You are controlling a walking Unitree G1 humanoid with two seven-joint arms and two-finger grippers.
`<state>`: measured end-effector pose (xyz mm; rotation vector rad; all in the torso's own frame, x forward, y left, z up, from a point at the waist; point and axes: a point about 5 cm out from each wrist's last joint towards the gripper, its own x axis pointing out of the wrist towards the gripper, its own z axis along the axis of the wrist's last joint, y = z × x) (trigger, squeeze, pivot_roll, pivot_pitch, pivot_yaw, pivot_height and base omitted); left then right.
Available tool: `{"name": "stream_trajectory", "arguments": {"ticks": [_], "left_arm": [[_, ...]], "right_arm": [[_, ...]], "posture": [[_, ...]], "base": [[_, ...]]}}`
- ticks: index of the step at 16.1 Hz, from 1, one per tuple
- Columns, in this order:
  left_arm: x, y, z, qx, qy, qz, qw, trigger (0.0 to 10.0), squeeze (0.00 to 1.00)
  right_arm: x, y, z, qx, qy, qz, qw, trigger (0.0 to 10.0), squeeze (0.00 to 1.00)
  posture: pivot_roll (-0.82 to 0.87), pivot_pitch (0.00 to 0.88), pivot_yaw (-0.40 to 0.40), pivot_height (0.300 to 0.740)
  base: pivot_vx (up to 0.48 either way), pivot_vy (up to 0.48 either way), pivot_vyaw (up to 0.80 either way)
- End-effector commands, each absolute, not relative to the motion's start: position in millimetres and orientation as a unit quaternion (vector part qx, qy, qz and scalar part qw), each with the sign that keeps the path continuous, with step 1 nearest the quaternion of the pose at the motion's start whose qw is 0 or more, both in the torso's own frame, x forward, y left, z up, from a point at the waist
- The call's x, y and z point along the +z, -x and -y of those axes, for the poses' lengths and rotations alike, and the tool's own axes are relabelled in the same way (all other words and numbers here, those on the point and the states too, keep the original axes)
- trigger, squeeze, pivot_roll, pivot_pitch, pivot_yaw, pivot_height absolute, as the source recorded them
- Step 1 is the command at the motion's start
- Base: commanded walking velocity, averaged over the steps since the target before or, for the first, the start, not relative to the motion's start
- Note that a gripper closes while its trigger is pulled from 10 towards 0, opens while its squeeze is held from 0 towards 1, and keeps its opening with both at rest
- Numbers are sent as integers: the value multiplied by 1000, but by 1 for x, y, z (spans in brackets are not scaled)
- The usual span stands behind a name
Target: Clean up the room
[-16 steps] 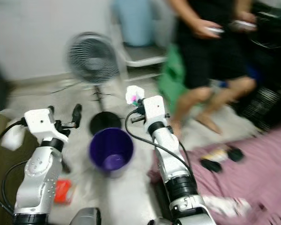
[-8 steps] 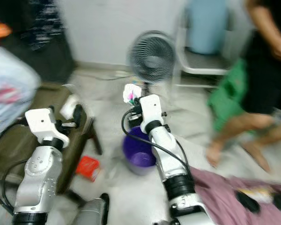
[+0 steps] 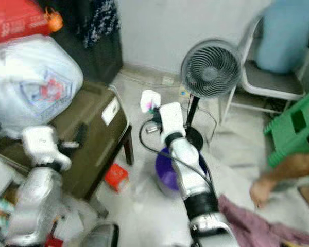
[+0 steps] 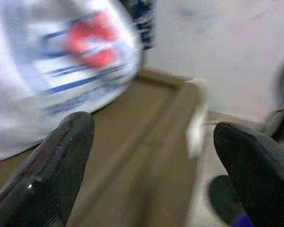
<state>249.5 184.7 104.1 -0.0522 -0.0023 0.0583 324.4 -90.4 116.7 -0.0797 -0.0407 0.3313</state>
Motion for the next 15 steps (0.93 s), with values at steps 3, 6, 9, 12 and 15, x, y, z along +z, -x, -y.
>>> {"name": "stream_trajectory", "arguments": {"ticks": [3,6,9,12,15], "left_arm": [[113,-244,-187,22,1,30,999,10000,0],[109,-241,-189,-18,17,17,1000,10000,0],[112,-256,-172,-53,25,25,998,10000,0],[116,-268,-155,-87,29,35,995,10000,0],[127,-273,-158,-79,30,54,995,10000,0]], "right_arm": [[128,-323,111,114,42,36,992,10000,0],[123,-309,138,52,31,14,998,10000,0],[113,-291,179,-16,36,-6,999,10000,0],[114,-291,180,-30,31,-13,999,10000,0],[125,-303,161,0,27,0,1000,10000,0]], "posture": [[71,35,-37,740],[47,30,-32,740],[-17,21,6,740],[-42,20,30,740],[-20,34,21,740]], "base": [[0,0,0],[0,0,0],[0,0,0],[0,0,-533],[0,0,-800]]}}
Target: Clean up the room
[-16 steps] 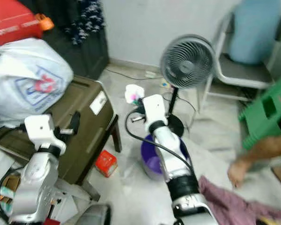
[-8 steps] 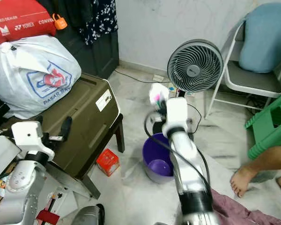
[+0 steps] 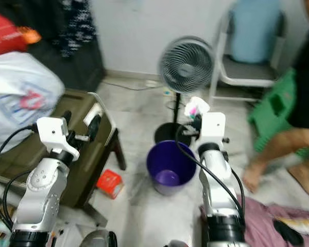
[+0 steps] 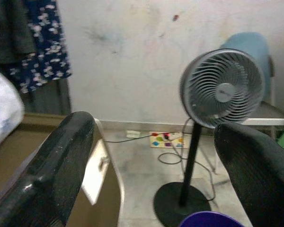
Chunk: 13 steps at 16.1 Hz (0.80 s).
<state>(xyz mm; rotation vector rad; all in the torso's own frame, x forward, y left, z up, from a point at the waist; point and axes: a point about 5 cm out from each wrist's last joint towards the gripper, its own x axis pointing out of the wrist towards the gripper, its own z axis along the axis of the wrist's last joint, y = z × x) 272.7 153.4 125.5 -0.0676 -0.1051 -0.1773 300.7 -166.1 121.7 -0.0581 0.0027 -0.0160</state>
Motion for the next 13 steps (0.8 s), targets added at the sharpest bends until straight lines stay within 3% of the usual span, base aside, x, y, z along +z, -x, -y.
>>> {"name": "stream_trajectory", "arguments": {"ticks": [1,2,7,13], "left_arm": [[131,-271,-158,-81,35,63,994,10000,0],[132,-271,-158,-78,33,66,994,10000,0],[133,-260,-158,-87,29,64,994,10000,0],[133,-262,-153,-101,44,62,992,10000,0]], "right_arm": [[128,-306,156,10,25,4,1000,10000,0],[129,-308,153,16,23,4,1000,10000,0],[134,-317,132,50,13,11,999,10000,0],[131,-321,125,65,22,6,998,10000,0]], "posture": [[-8,46,13,740],[-8,46,13,740],[38,84,-4,740],[52,69,-4,740]], "base": [[0,0,-800],[0,0,-800],[0,0,0],[0,0,0]]}}
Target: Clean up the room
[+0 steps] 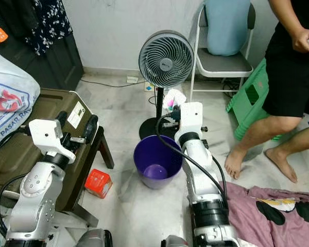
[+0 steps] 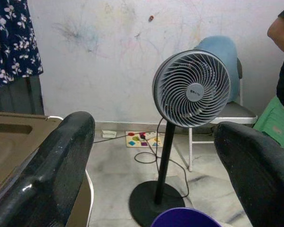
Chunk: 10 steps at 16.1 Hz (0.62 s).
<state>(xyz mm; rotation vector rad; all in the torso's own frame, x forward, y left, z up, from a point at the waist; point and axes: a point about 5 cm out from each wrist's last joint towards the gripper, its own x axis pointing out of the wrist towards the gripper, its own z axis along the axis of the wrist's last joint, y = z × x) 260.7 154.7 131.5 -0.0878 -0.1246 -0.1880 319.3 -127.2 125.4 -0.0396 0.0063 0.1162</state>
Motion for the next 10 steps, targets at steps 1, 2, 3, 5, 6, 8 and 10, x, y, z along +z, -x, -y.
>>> {"name": "stream_trajectory", "arguments": {"ticks": [1,2,3,5,6,8,10], "left_arm": [[133,-262,-153,-104,43,61,992,10000,0],[134,-262,-153,-104,43,62,992,10000,0],[134,-262,-153,-102,42,63,992,10000,0],[134,-261,-153,-102,43,63,992,10000,0],[134,-261,-153,-102,43,64,992,10000,0],[134,-261,-153,-104,40,64,992,10000,0],[135,-262,-153,-106,39,65,992,10000,0]], "right_arm": [[132,-324,122,68,25,11,997,10000,0],[135,-326,120,72,25,16,997,10000,0],[135,-327,119,72,25,17,997,10000,0],[134,-327,117,73,24,16,997,10000,0],[133,-327,116,75,24,16,997,10000,0],[131,-328,117,74,23,15,997,10000,0],[131,-328,117,74,24,16,997,10000,0]], "posture": [[55,65,-5,740],[58,61,-7,740],[59,60,-7,740],[63,56,-11,740],[64,56,-11,740],[66,51,-10,740],[66,51,-10,740]], "base": [[0,0,0],[0,0,0],[0,0,587],[0,0,800],[0,0,0],[135,0,0],[272,0,0]]}}
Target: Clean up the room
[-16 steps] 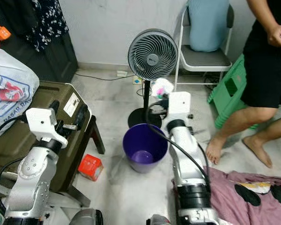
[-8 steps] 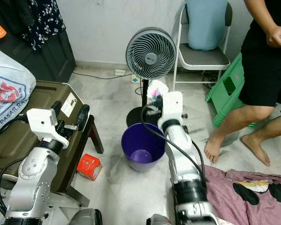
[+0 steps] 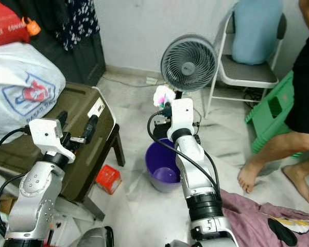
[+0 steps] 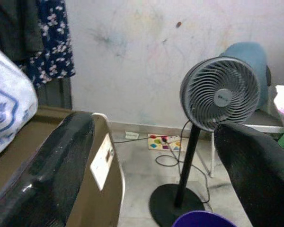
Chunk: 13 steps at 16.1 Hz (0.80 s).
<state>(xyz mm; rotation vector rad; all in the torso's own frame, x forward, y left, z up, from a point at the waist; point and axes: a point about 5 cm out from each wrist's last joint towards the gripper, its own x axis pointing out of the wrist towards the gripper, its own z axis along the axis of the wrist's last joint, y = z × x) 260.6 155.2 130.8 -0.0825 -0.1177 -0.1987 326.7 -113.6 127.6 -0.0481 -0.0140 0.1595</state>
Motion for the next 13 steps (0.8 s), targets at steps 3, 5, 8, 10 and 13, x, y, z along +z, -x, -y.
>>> {"name": "stream_trajectory", "arguments": {"ticks": [3,5,8,10,13], "left_arm": [[134,-262,-152,-110,37,64,991,10000,0],[133,-262,-151,-110,38,64,991,10000,0],[134,-263,-152,-110,38,66,991,10000,0],[134,-263,-151,-111,36,66,991,10000,0],[134,-263,-152,-111,35,66,991,10000,0]], "right_arm": [[131,-329,116,76,25,16,997,10000,0],[131,-330,116,78,26,17,996,10000,0],[131,-331,114,81,28,19,996,10000,0],[131,-331,114,81,29,20,996,10000,0],[131,-332,114,81,29,22,996,10000,0]], "posture": [[64,40,-10,740],[64,34,-13,740],[67,29,-15,740],[67,29,-15,740],[64,31,-13,740]], "base": [[286,0,0],[311,0,0],[364,0,0],[379,0,0],[370,0,0]]}}
